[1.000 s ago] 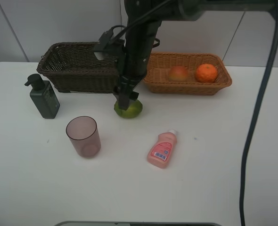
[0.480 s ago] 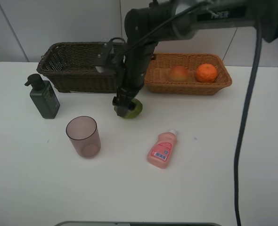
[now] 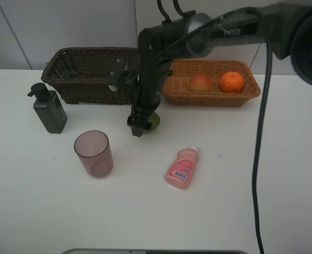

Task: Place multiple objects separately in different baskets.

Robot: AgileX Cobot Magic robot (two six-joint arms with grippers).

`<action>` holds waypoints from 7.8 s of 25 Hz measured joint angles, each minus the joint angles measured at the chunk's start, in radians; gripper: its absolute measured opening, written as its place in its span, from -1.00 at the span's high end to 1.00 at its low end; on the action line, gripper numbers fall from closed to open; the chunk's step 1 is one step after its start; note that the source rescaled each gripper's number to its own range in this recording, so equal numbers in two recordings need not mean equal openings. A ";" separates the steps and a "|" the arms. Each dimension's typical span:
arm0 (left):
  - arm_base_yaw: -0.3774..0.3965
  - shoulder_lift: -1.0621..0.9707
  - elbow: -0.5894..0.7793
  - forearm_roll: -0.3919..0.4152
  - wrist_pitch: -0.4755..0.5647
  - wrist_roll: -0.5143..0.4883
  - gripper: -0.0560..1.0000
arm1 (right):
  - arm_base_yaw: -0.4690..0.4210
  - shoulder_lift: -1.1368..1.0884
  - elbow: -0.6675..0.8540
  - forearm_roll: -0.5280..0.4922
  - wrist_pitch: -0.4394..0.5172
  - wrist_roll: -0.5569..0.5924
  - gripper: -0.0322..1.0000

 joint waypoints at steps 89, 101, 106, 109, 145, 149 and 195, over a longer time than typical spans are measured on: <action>0.000 0.000 0.000 0.000 0.000 0.000 -0.92 | -0.262 -0.027 -0.065 -0.261 -0.181 1.221 0.40; 0.000 0.000 0.000 0.000 0.000 0.000 -0.92 | -0.262 -0.042 -0.065 -0.262 -0.144 1.202 -0.78; 0.000 0.000 0.000 0.000 0.000 0.000 -0.92 | -0.250 -0.111 -0.065 -0.268 -0.034 1.202 -0.79; 0.000 0.000 0.000 0.000 0.000 0.000 -0.92 | -0.227 -0.160 -0.065 -0.305 0.059 1.198 -0.80; 0.000 0.000 0.000 0.000 0.000 0.000 -0.92 | -0.170 -0.599 0.702 -0.264 -0.095 1.248 -0.80; 0.000 0.000 0.000 0.000 0.000 0.000 -0.92 | -0.166 -0.599 0.742 -0.243 -0.152 1.323 -0.80; 0.000 0.000 0.000 0.000 0.000 0.000 -0.92 | 0.000 -0.331 0.743 -0.067 -0.261 1.624 -0.80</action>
